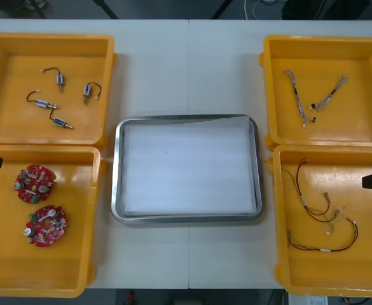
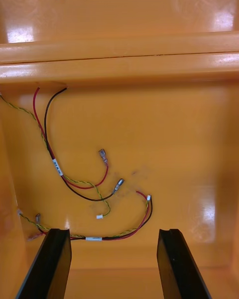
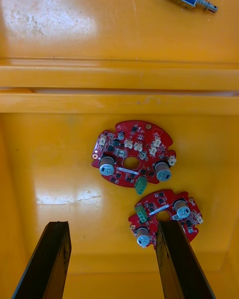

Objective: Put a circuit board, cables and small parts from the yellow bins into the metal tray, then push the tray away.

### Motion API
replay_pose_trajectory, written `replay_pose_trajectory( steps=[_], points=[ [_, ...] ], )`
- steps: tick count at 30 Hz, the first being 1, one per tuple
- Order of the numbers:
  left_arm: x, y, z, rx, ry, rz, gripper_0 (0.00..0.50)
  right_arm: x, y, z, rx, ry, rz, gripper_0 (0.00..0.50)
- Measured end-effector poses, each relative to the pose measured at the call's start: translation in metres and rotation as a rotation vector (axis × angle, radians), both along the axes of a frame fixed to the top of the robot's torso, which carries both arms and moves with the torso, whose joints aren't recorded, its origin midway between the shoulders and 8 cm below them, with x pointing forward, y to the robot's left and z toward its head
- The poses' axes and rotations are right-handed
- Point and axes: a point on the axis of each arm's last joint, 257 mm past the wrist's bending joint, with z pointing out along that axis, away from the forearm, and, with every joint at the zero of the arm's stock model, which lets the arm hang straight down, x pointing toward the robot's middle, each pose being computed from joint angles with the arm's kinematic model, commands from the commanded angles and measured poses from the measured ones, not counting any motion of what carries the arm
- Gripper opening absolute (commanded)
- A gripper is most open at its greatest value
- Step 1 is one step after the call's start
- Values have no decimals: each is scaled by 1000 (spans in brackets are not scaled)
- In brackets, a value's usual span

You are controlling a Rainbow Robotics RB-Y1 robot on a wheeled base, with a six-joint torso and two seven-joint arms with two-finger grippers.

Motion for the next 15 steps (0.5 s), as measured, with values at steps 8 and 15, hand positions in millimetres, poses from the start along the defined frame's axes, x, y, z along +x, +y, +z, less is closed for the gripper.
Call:
replay_pose_trajectory(
  steps=[8, 15],
  points=[
    [0, 0, 0, 0, 0, 0, 500, 0, 0, 0, 0, 0, 0, 500],
    [0, 0, 0, 0, 0, 0, 500, 0, 0, 0, 0, 0, 0, 500]
  ],
)
